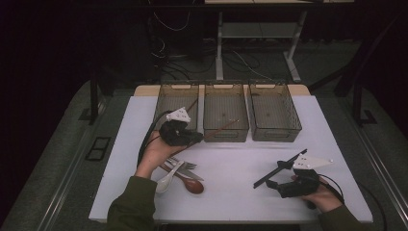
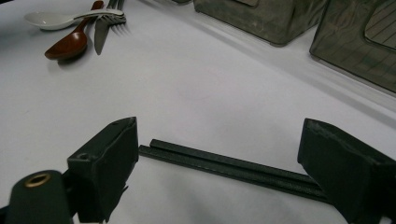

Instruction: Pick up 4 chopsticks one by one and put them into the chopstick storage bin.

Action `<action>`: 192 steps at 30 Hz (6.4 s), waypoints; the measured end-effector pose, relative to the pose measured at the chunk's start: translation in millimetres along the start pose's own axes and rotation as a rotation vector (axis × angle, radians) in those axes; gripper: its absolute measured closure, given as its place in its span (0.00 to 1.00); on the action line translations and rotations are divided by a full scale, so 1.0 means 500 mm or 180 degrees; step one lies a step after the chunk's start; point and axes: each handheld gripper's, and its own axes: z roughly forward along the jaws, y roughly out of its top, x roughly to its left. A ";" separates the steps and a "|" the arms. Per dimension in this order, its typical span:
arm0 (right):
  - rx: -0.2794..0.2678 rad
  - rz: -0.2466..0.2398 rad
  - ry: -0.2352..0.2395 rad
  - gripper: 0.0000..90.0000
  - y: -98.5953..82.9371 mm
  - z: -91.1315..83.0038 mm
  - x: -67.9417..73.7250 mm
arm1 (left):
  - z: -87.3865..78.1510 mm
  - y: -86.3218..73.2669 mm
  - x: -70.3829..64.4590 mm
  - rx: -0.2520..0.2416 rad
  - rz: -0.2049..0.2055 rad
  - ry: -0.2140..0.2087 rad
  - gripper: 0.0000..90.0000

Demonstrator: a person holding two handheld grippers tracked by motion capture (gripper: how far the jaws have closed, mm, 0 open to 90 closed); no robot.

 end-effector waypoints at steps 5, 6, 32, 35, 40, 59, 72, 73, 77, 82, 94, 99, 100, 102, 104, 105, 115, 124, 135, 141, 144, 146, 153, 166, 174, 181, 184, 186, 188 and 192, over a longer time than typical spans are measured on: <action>-0.0006 -0.0002 -0.0006 0.13 0.000 -0.001 0.000 | -0.019 0.022 0.016 -0.0007 -0.0018 0.0093 0.93; -0.0008 -0.0006 -0.0008 0.14 0.000 -0.001 0.000 | -0.022 0.027 0.019 0.0004 -0.0010 0.0111 0.93; -0.0017 0.0004 -0.0007 0.13 0.000 -0.002 -0.001 | -0.061 0.087 0.156 0.0083 -0.0350 0.0776 0.93; -0.0017 0.0004 -0.0005 0.14 0.000 -0.002 -0.001 | -0.053 0.080 0.173 0.0086 -0.0459 0.0875 0.93; -0.0018 0.0012 -0.0010 0.14 -0.001 -0.003 -0.002 | -0.047 0.060 0.204 0.0118 -0.0631 0.1035 0.93; -0.0024 0.0021 0.0001 0.13 -0.001 -0.004 -0.003 | -0.006 0.017 0.249 0.0225 -0.1083 0.1311 0.93; -0.0032 0.0016 0.0001 0.14 -0.001 -0.005 -0.003 | 0.017 0.002 0.256 0.0356 -0.1240 0.1372 0.93; -0.0032 0.0017 0.0000 0.14 -0.001 -0.005 -0.003 | 0.019 0.000 0.256 0.0367 -0.1235 0.1397 0.93; -0.0037 0.0016 0.0001 0.14 -0.001 -0.005 -0.004 | 0.021 -0.004 0.254 0.0371 -0.1199 0.1475 0.87; -0.0029 0.0019 0.0002 0.14 -0.001 -0.006 -0.004 | 0.015 -0.002 0.251 0.0356 -0.1132 0.1465 0.78; -0.0028 0.0050 -0.0014 0.14 -0.001 -0.005 -0.006 | -0.008 0.012 0.223 0.0060 -0.0898 0.1150 0.57; -0.0036 0.0067 -0.0011 0.14 0.000 -0.005 -0.008 | -0.018 0.015 0.208 0.0034 -0.0796 0.1037 0.53; -0.0036 0.0063 -0.0011 0.14 0.000 -0.005 -0.009 | -0.020 0.017 0.203 0.0003 -0.0787 0.1020 0.52; -0.0037 0.0072 -0.0002 0.14 0.000 -0.005 -0.009 | -0.026 0.019 0.194 -0.0084 -0.0766 0.0954 0.50; -0.0043 0.0072 0.0001 0.14 0.000 -0.005 -0.007 | -0.029 0.024 0.183 -0.0110 -0.0722 0.0906 0.49; -0.0043 0.0059 -0.0002 0.14 0.000 -0.005 -0.007 | -0.031 0.027 0.176 -0.0130 -0.0708 0.0889 0.48; -0.0040 0.0054 -0.0013 0.14 -0.002 -0.008 -0.005 | -0.036 0.044 0.105 -0.0281 -0.0521 0.0637 0.40; -0.0033 0.0060 -0.0026 0.14 -0.002 -0.009 -0.005 | -0.027 0.017 0.032 -0.0288 -0.0384 0.0469 0.34; -0.0049 0.0039 -0.0046 0.16 -0.005 -0.013 -0.007 | -0.020 -0.043 -0.046 -0.0306 -0.0318 0.0383 0.25; 0.0026 0.0041 -0.0040 0.16 -0.006 -0.012 -0.008 | -0.022 -0.084 -0.091 -0.0401 -0.0305 0.0343 0.16; 0.0136 0.0043 -0.0020 0.16 -0.004 -0.014 -0.010 | -0.025 -0.103 -0.111 -0.0433 -0.0278 0.0344 0.14; 0.0177 0.0076 0.0017 0.16 0.000 -0.018 -0.013 | -0.026 -0.118 -0.122 -0.0464 -0.0285 0.0342 0.12; 0.0377 0.0037 0.0141 0.29 0.006 -0.023 -0.010 | -0.022 -0.170 -0.140 -0.0451 -0.0272 0.0365 0.04; 0.0491 -0.0153 0.0317 0.93 0.016 0.012 0.019 | -0.010 -0.190 -0.149 -0.0389 -0.0216 0.0380 0.00; 0.0619 -0.0233 0.0447 0.99 0.020 0.036 0.029 | -0.011 -0.191 -0.148 -0.0408 -0.0232 0.0355 0.00; 0.0649 -0.0297 0.0526 0.99 0.024 0.054 0.037 | -0.011 -0.191 -0.146 -0.0428 -0.0257 0.0372 0.00; 0.0685 -0.0332 0.0548 0.99 0.025 0.061 0.043 | -0.013 -0.191 -0.149 -0.0437 -0.0259 0.0378 0.00; 0.0691 -0.0362 0.0542 0.99 0.026 0.063 0.046 | -0.013 -0.190 -0.150 -0.0432 -0.0250 0.0391 0.00; 0.0694 -0.0382 0.0549 0.99 0.028 0.065 0.046 | -0.013 -0.191 -0.148 -0.0417 -0.0239 0.0382 0.00; 0.0710 -0.0407 0.0547 0.99 0.032 0.074 0.047 | -0.012 -0.192 -0.148 -0.0418 -0.0247 0.0372 0.00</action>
